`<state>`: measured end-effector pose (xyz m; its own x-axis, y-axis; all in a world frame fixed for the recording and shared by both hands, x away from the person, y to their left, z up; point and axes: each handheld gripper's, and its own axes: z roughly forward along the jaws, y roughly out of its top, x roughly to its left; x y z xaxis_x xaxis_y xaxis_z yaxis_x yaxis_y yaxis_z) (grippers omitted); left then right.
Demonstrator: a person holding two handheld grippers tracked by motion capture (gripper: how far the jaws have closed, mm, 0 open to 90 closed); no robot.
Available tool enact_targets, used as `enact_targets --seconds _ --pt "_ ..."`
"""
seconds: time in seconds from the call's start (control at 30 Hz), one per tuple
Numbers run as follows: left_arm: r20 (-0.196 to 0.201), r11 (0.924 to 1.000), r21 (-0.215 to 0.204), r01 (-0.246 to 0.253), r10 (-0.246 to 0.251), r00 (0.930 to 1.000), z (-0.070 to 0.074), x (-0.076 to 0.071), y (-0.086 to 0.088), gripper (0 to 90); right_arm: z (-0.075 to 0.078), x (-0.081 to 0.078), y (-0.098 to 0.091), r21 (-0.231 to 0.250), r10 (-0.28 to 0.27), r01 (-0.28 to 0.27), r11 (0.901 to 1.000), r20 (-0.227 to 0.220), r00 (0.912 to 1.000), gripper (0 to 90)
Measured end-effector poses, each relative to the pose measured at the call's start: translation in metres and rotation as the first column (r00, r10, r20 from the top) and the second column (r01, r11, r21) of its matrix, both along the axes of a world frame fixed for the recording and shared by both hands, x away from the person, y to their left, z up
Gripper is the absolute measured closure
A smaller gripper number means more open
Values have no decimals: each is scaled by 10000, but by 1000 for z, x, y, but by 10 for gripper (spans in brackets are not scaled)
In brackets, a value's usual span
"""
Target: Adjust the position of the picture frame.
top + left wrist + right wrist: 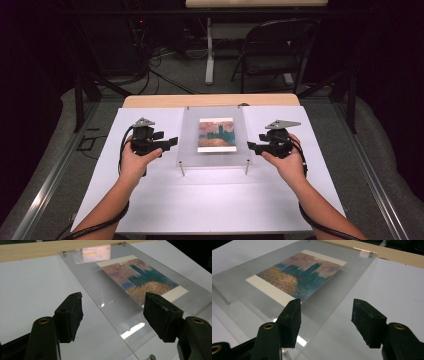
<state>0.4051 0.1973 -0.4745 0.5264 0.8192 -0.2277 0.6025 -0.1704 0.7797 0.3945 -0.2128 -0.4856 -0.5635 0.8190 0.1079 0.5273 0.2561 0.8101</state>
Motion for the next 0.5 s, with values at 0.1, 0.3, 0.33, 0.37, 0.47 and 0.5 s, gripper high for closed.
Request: enact_targets --seconds 0.1,0.3,0.33,0.37,0.47,0.5 --pt "-135 9994 -230 -241 238 9996 -3 9 0 320 3 14 0 384 -143 140 9992 68 9999 406" --pt "-405 9959 -622 -658 634 9972 -12 27 1 320 4 32 2 655 -431 425 9969 68 9990 395" --pt "-473 9955 -695 -651 619 9970 -13 30 1 320 3 34 2 651 -490 482 9967 107 9987 392" --pt "-495 9945 -732 -755 720 9962 -14 33 1 320 2 37 3 688 -546 535 9962 136 9984 391" --pt "-522 9919 -865 -925 882 9947 -16 37 1 320 -1 42 5 760 -623 615 9952 79 9980 389" --pt "-492 9915 -830 -1006 967 9941 -17 42 0 320 -3 46 7 780 -698 695 9945 13 9976 388"
